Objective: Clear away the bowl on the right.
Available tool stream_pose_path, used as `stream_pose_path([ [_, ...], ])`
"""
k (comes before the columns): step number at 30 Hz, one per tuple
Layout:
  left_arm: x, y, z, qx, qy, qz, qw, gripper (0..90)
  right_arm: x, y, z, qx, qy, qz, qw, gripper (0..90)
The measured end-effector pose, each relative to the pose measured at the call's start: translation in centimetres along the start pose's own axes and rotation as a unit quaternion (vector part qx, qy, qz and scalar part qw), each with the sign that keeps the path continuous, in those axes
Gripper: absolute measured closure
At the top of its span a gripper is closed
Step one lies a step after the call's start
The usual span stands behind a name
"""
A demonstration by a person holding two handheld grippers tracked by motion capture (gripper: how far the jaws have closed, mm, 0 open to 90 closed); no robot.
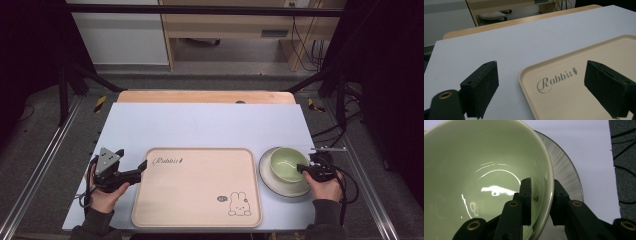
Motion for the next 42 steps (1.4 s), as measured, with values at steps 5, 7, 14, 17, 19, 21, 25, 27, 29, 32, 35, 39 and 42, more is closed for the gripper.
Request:
stream_pose_path([
  [5, 0.00, -0.02, 0.00, 0.000, 0.000, 0.000, 1.0000, 12.0, 0.07, 0.03, -0.09, 0.000, -0.001, 0.001, 1.0000, 78.2],
  [7, 0.00, -0.01, 0.01, 0.000, 0.000, 0.000, 1.0000, 11.9, 0.05, 0.00, -0.08, 0.005, -0.003, 0.001, 1.0000, 79.2],
  [14, 0.04, 0.06, 0.04, -0.001, -0.001, 0.000, 1.0000, 11.9, 0.15, 0.05, -0.07, 0.005, -0.005, -0.002, 1.0000, 79.6],
  [17, 0.04, 0.06, 0.03, -0.001, 0.000, 0.000, 1.0000, 11.9, 0.22, 0.09, -0.04, 0.003, -0.006, -0.002, 1.0000, 79.6],
  [19, 0.04, 0.06, 0.04, -0.001, 0.000, 0.000, 1.0000, 12.0, 0.17, -0.13, -0.08, 0.015, -0.008, -0.005, 0.9998, 79.6],
  [21, 0.03, 0.04, 0.07, 0.000, -0.002, 0.000, 1.0000, 11.9, 0.18, -0.16, -0.10, 0.019, -0.009, -0.005, 0.9998, 79.7],
  [25, 0.04, 0.06, 0.04, -0.001, -0.001, 0.000, 1.0000, 12.0, 0.19, -0.15, -0.11, 0.024, -0.011, -0.006, 0.9996, 80.1],
  [27, 0.04, 0.04, 0.05, -0.001, -0.001, -0.001, 1.0000, 12.0, 0.20, -0.10, -0.11, 0.024, -0.011, -0.008, 0.9996, 80.4],
  [29, 0.04, 0.04, 0.05, -0.001, -0.001, -0.001, 1.0000, 12.0, 0.20, -0.10, -0.11, 0.028, -0.012, -0.010, 0.9995, 80.6],
  [32, 0.02, 0.02, 0.08, 0.000, -0.003, 0.000, 1.0000, 12.0, 0.26, 0.06, -0.11, 0.027, -0.010, -0.009, 0.9995, 81.1],
  [35, 0.03, 0.03, 0.05, -0.001, -0.001, -0.001, 1.0000, 12.0, 0.25, 0.06, -0.13, 0.032, -0.011, -0.010, 0.9994, 81.5],
  [39, 0.03, 0.04, 0.03, -0.001, -0.001, -0.001, 1.0000, 12.0, 0.26, 0.17, -0.20, 0.033, -0.008, -0.012, 0.9993, 82.5],
  [42, 0.02, 0.06, 0.06, 0.001, -0.002, -0.001, 1.0000, 12.0, 0.25, 0.17, -0.22, 0.037, -0.008, -0.013, 0.9992, 83.0],
])
Point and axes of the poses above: each handheld gripper's, and its own axes: x roughly forward along the jaws, z roughly out of its underside, y roughly to its right, the point moved 9 cm from there along x, roughly forward along the jaws, and after that the axes turned 6 degrees about y, right-handed, at the moved point
